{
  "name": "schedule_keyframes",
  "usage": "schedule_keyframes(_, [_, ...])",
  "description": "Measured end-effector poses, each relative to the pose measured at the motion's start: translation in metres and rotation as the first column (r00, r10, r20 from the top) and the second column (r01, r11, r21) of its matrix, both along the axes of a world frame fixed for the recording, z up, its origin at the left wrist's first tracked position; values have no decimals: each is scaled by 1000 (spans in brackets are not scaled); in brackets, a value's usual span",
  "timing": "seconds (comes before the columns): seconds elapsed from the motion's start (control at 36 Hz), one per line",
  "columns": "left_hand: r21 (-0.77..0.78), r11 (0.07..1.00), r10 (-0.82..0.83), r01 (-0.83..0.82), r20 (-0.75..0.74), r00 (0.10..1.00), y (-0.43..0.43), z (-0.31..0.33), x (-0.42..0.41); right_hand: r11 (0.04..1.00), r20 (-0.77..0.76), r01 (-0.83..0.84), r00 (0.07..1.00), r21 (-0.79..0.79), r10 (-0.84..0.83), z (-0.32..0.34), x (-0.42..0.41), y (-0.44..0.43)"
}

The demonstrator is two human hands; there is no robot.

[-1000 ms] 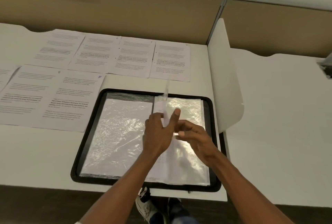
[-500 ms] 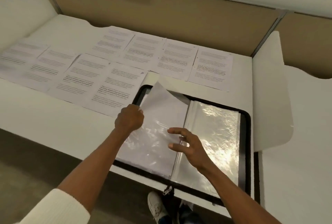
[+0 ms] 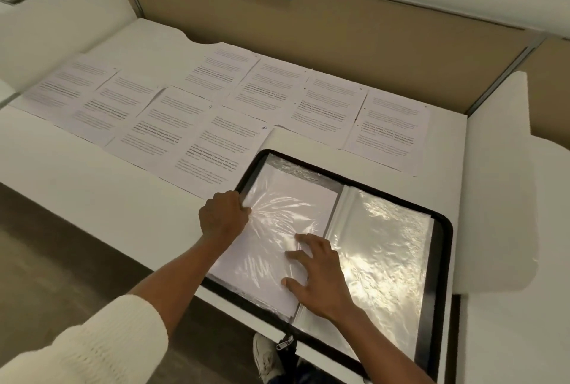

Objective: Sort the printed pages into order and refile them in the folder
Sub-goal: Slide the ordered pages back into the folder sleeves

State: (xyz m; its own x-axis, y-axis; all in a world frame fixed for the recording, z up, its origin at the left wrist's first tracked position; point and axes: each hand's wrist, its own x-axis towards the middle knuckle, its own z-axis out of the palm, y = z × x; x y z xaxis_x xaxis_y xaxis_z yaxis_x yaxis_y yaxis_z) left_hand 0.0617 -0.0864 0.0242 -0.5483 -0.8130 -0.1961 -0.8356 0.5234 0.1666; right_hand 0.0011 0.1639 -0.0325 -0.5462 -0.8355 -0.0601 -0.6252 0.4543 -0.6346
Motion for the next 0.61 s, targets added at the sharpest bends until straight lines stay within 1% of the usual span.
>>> schedule_keyframes(0.08, [-74,997,-21,23,26,999,5,-4,-6,999,-21,-33,999,36,34,0,-3,1])
schedule_keyframes(0.19, [-142,986,-72,93,145,987,12,-4,-15,996,-45,-77,996,44,79,-2,-9,5])
schedule_keyframes(0.28, [-161,979,-91,129,221,971,15,-4,-20,994,-43,-102,994,27,104,-3,-15,7])
schedule_keyframes(0.44, [-179,975,-78,130,272,959,20,-4,-23,991,-69,-131,989,6,131,-7,-30,2])
schedule_keyframes(0.53, [-171,977,-78,130,284,956,16,-3,-23,993,-25,-116,993,36,117,-3,-39,-8])
schedule_keyframes(0.61, [-141,983,-68,116,304,950,9,0,-25,993,86,-96,992,73,90,5,-51,-24])
